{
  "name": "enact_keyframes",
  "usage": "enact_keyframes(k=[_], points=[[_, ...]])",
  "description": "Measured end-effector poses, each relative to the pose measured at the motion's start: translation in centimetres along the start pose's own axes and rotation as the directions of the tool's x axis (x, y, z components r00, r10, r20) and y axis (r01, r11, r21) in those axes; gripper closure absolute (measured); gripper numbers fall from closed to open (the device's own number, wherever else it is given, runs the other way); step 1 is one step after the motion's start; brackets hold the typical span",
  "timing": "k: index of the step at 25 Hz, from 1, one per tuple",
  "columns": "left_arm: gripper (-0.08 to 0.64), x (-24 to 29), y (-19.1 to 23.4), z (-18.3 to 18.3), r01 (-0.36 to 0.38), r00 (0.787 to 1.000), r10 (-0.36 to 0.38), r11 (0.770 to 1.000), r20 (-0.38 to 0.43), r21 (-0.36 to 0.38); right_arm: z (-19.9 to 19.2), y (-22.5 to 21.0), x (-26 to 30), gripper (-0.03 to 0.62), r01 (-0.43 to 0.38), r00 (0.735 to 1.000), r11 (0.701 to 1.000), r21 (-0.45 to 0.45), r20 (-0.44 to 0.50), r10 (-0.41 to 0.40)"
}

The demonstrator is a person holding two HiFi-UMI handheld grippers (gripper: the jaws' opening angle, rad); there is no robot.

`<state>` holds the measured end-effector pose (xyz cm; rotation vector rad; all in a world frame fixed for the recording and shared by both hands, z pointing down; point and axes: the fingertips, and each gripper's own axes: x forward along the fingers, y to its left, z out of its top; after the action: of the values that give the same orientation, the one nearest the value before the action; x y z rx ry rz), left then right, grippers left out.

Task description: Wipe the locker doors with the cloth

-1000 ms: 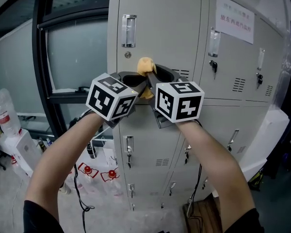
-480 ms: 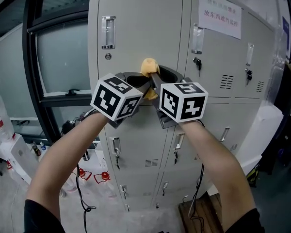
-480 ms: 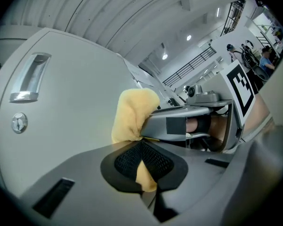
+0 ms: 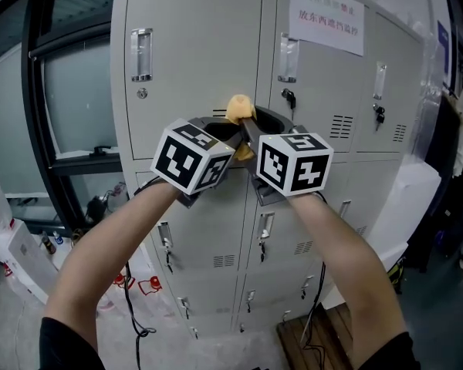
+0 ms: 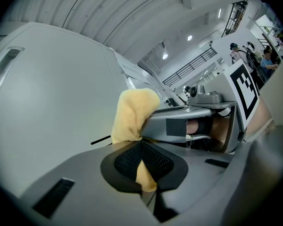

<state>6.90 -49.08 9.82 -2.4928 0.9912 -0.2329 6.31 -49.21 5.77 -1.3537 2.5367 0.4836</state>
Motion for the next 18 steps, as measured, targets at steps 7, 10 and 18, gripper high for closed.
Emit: enact_keyframes(k=[7,10,18], points=[[0.54,1.6,-1.1,0.5,-0.001,1.0,0.002,1.0,-0.029,0.008,0.0,-1.8,-0.9,0.523,0.003,1.0,1.0,0.006,0.001,-0.003],[0.54,1.9,-1.4,0.6,0.001,1.0,-0.001,1.0,-0.025,0.01,0.0,-2.2,-1.2,0.523,0.006,1.0,1.0,0.008,0.001,-0.006],[0.54,2.1,-1.5,0.6,0.012,1.0,-0.012,1.0,-0.007,0.014,-0.1,-2.4,-1.3,0.523,0.037,0.999,0.999,0.01,-0.004,-0.036]])
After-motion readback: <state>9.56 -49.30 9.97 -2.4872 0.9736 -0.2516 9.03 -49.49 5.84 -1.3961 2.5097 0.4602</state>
